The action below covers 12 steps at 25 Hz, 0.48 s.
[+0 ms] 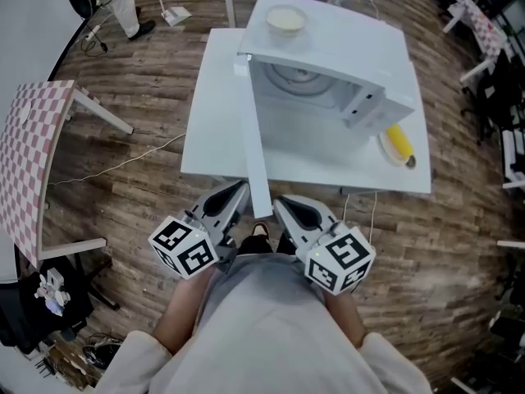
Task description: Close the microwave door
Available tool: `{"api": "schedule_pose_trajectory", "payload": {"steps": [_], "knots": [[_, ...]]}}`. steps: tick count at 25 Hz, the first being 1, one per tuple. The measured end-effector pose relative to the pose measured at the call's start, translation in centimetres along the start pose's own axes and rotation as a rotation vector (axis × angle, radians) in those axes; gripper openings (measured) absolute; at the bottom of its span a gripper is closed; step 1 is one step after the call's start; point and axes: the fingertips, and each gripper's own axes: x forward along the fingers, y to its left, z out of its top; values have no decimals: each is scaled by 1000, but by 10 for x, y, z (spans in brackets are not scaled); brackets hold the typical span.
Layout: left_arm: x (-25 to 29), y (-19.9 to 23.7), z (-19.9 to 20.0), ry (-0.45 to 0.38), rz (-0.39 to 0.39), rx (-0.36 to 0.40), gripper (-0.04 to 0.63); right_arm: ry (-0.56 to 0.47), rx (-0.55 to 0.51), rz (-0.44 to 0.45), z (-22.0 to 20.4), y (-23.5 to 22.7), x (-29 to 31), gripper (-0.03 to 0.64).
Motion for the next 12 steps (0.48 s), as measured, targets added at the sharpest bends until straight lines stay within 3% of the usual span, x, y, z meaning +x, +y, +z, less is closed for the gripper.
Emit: {"api": "schedule_pose_trajectory", "payload": {"steps": [4, 12], "knots": [[8, -5, -7, 36, -11, 44, 17, -9, 11, -19, 1, -6, -5, 23], [20, -11, -13, 51, -36, 28, 17, -19, 29, -50, 0, -19, -16, 23]]}}
